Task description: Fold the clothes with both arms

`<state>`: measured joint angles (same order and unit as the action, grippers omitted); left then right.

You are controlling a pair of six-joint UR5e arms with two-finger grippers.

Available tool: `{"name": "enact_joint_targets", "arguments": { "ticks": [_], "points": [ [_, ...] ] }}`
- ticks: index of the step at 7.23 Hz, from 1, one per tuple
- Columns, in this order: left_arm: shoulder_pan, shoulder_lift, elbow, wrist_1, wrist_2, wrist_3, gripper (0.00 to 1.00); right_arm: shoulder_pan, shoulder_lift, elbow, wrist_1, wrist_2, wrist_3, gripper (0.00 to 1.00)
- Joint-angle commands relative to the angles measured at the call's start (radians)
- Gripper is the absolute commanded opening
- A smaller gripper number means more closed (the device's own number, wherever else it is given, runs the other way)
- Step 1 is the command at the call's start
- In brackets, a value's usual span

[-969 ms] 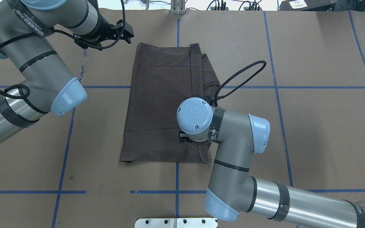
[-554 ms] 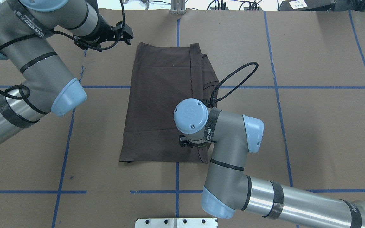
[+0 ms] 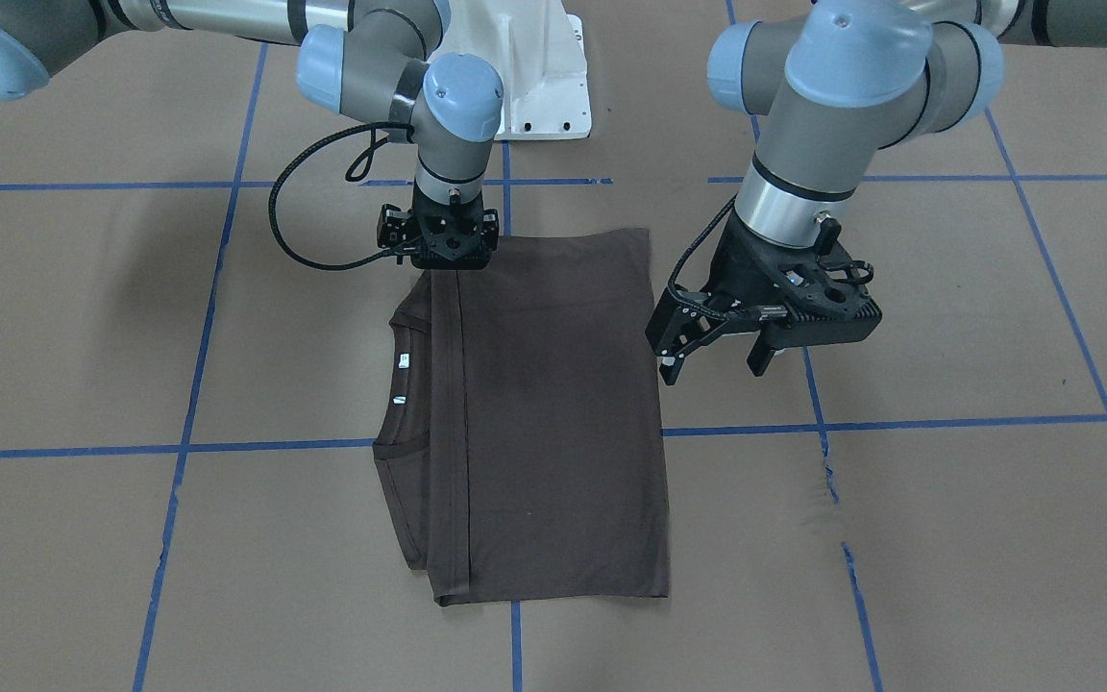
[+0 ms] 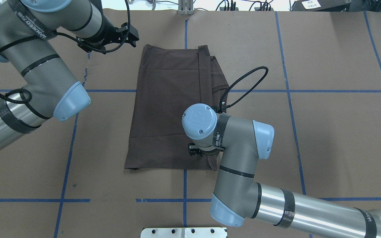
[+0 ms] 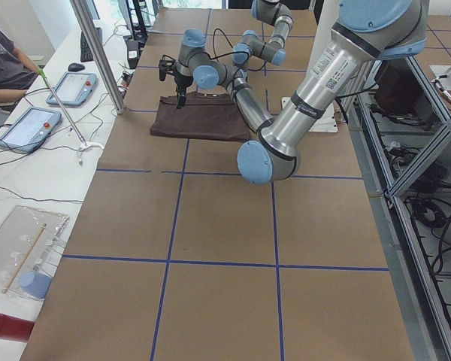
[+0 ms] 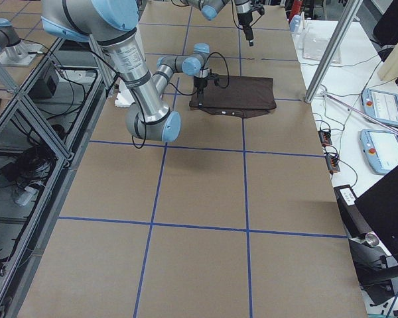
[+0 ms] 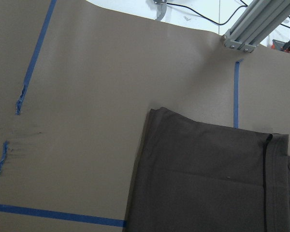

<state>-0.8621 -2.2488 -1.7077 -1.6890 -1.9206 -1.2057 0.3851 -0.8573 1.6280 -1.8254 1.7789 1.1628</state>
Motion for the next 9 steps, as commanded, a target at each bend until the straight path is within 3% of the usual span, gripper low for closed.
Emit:
{"name": "enact_joint_targets", "arguments": {
  "ticks": [1,9],
  "points": [
    [0.0,0.0,-0.006,0.002,-0.002,-0.001,1.0,0.0,-0.003,0.0,-0.012,0.001,-0.002,1.0],
    [0.0,0.0,-0.009,0.005,-0.002,-0.005,1.0,0.009,-0.012,0.007,-0.08,-0.001,-0.015,1.0]
  ]
}}
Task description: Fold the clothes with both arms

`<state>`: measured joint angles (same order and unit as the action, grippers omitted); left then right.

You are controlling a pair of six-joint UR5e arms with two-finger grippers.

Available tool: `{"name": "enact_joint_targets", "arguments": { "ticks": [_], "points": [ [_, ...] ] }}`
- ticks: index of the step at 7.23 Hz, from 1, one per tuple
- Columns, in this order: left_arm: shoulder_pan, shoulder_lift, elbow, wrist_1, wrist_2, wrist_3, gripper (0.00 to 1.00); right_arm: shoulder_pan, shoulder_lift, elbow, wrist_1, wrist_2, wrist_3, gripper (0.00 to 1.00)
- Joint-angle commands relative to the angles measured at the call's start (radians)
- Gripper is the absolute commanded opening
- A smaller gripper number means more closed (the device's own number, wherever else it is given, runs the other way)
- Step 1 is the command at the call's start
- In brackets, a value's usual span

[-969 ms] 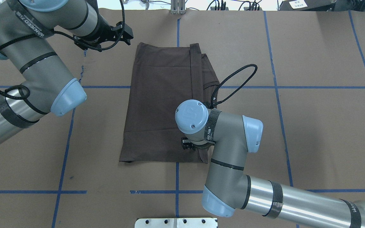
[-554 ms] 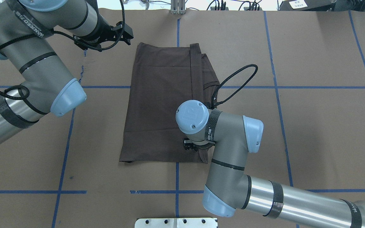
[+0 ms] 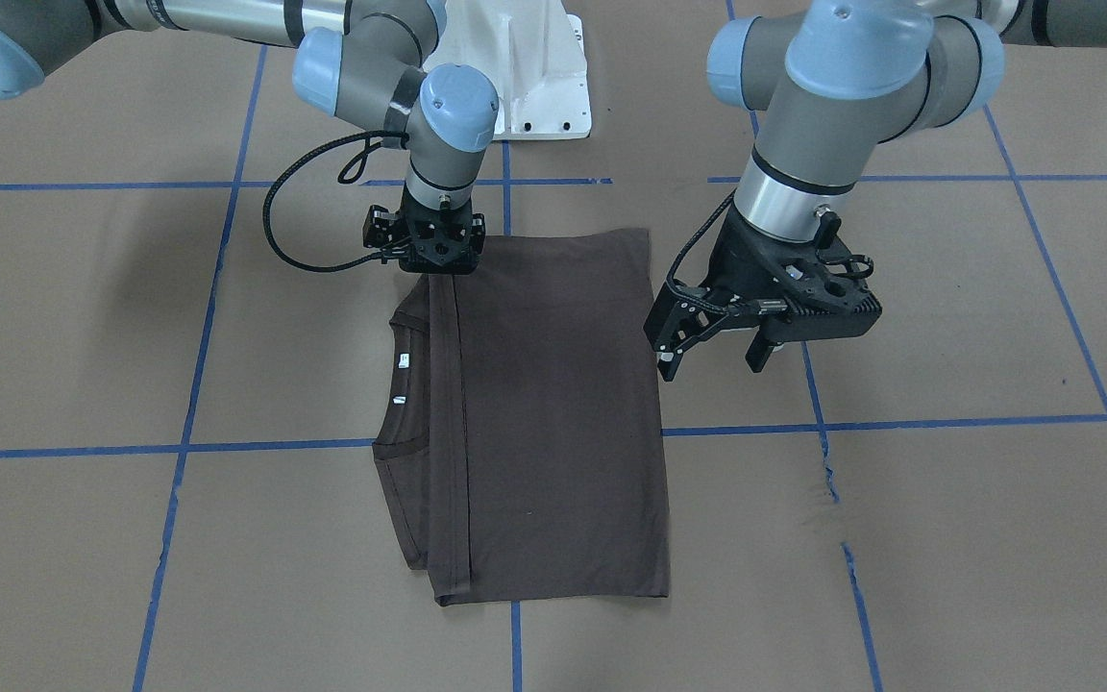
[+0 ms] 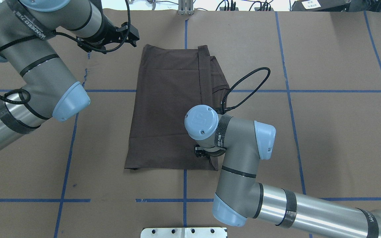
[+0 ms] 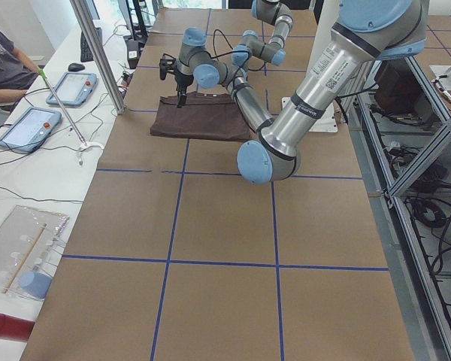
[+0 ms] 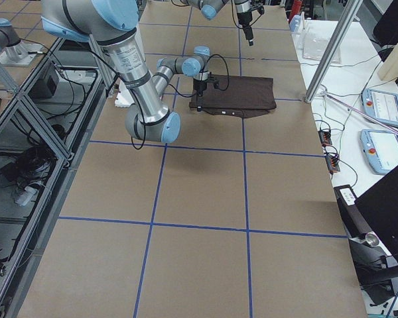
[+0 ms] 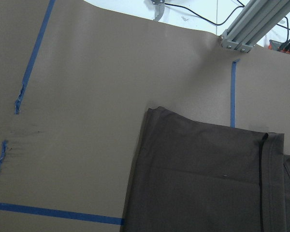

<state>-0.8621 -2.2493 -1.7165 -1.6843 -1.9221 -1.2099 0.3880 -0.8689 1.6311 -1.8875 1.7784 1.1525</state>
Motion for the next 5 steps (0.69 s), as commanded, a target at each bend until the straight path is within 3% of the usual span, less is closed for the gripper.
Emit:
{"name": "enact_joint_targets", "arguments": {
  "ticks": [1,5],
  "points": [
    [0.0,0.0,0.0,0.0,0.0,0.0,1.0,0.009,-0.001,0.007,-0.027,-0.001,-0.005,1.0],
    [0.0,-0.007,-0.002,0.0,0.0,-0.01,1.0,0.034,-0.038,0.026,-0.055,-0.002,-0.005,1.0]
  ]
}}
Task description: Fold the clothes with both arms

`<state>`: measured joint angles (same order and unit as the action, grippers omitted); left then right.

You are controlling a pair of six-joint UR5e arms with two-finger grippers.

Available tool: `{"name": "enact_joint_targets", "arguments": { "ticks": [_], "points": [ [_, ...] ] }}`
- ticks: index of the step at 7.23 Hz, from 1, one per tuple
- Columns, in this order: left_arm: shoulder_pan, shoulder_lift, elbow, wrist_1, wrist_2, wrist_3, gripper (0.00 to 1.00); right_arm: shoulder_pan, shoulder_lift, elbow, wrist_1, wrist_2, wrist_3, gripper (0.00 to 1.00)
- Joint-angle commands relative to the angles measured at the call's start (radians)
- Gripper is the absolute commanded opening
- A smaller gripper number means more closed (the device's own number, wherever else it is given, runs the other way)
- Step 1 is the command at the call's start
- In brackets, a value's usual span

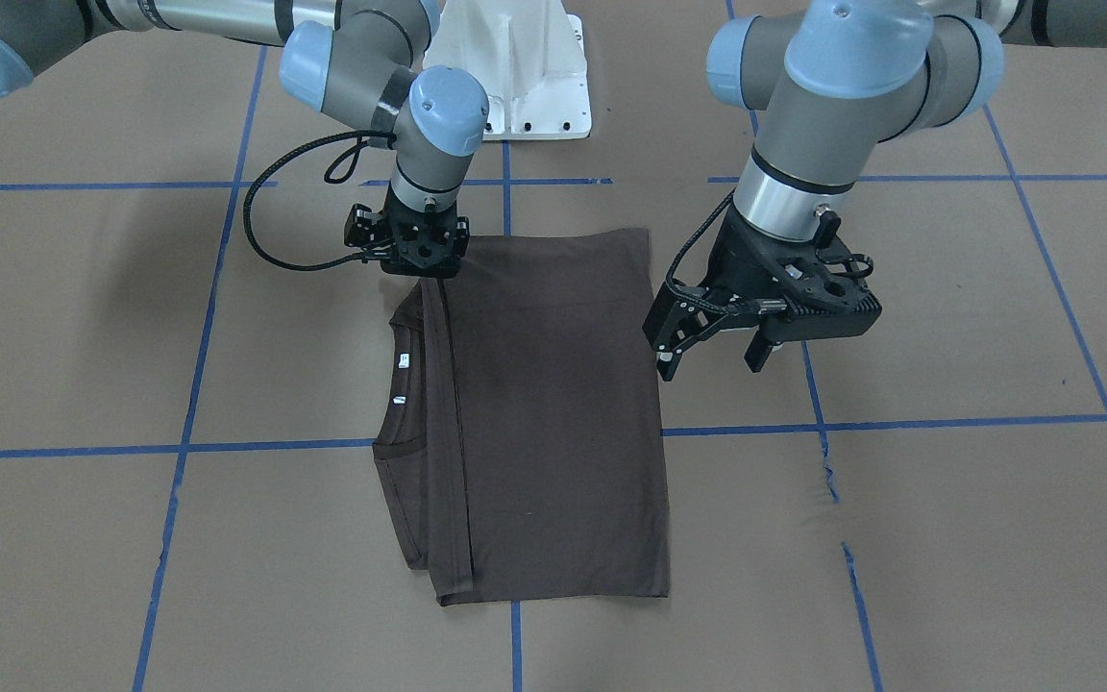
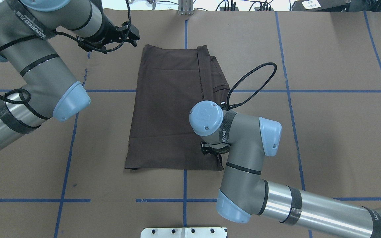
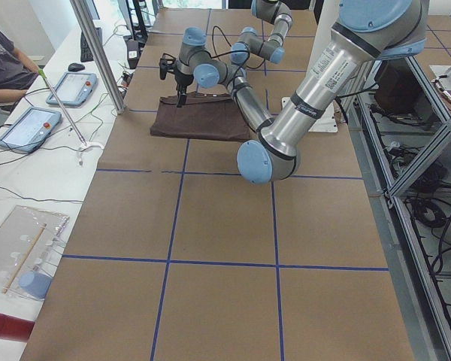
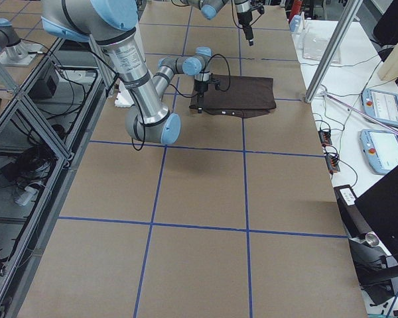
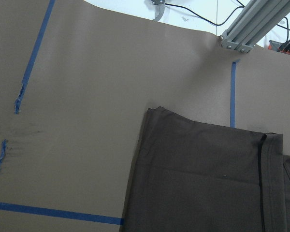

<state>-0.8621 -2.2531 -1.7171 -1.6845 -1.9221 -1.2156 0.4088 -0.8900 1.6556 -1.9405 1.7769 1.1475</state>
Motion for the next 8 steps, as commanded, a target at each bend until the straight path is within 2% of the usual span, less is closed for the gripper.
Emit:
{"name": "enact_joint_targets", "arguments": {
  "ticks": [1,3,6,8],
  "points": [
    [0.0,-0.003,-0.001,0.0,0.0,-0.004,1.0,0.033,-0.033,0.009,-0.003,0.001,-0.023,1.0],
    [0.0,0.0,-0.003,0.0,0.0,-0.004,1.0,0.064,-0.034,0.012,-0.002,0.001,-0.066,1.0],
    [0.0,0.003,-0.003,-0.001,0.0,-0.002,1.0,0.07,0.077,-0.022,0.014,-0.002,-0.086,1.0],
    [0.0,0.001,-0.004,-0.001,-0.002,-0.001,1.0,0.065,0.16,-0.178,0.064,-0.001,-0.087,1.0]
  ]
}}
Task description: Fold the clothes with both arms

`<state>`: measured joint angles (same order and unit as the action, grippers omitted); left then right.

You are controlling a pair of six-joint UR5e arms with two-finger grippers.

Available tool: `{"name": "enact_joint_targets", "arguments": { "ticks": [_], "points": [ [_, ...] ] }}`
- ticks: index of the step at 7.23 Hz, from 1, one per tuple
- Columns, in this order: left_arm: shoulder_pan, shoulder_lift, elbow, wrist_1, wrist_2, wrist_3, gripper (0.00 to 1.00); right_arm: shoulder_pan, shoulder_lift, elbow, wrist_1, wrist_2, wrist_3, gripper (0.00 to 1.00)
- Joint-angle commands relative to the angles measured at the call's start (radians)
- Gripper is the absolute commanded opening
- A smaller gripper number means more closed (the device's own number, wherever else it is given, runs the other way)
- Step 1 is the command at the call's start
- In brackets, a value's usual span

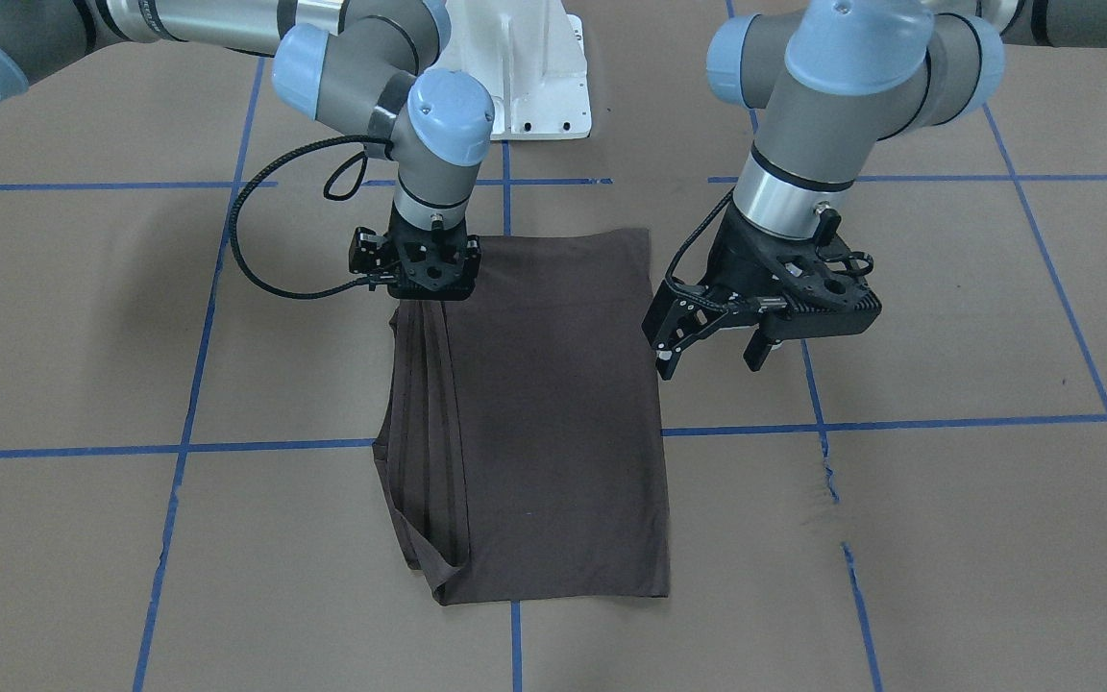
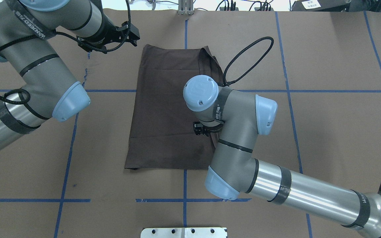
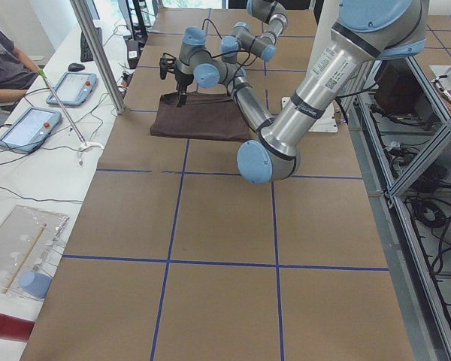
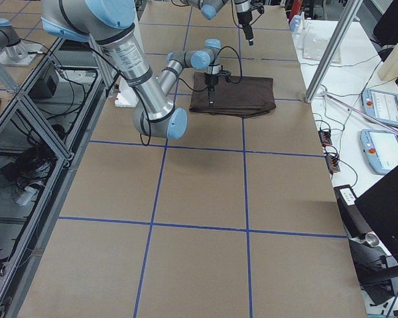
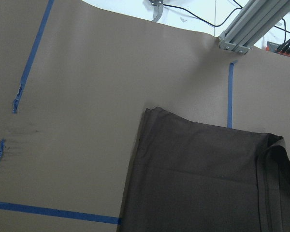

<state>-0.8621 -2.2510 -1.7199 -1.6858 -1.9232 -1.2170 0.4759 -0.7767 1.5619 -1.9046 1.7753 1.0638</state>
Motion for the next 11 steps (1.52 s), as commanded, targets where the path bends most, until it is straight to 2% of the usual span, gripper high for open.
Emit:
{"name": "enact_joint_targets", "arguments": {
  "ticks": [1,3,8,11],
  "points": [
    [0.0,-0.001,-0.001,0.001,0.0,0.001,1.0,0.0,0.042,-0.089,0.033,0.003,-0.005,1.0],
    [0.0,-0.001,-0.001,0.0,0.0,0.001,1.0,0.0,0.03,-0.091,0.025,0.042,-0.01,1.0],
    [0.0,-0.001,-0.013,0.001,0.0,-0.001,1.0,0.009,-0.012,-0.091,0.024,0.044,-0.011,1.0],
    [0.0,-0.005,-0.013,0.001,0.0,-0.004,1.0,0.055,-0.016,-0.08,-0.037,0.05,-0.056,1.0]
  ]
}}
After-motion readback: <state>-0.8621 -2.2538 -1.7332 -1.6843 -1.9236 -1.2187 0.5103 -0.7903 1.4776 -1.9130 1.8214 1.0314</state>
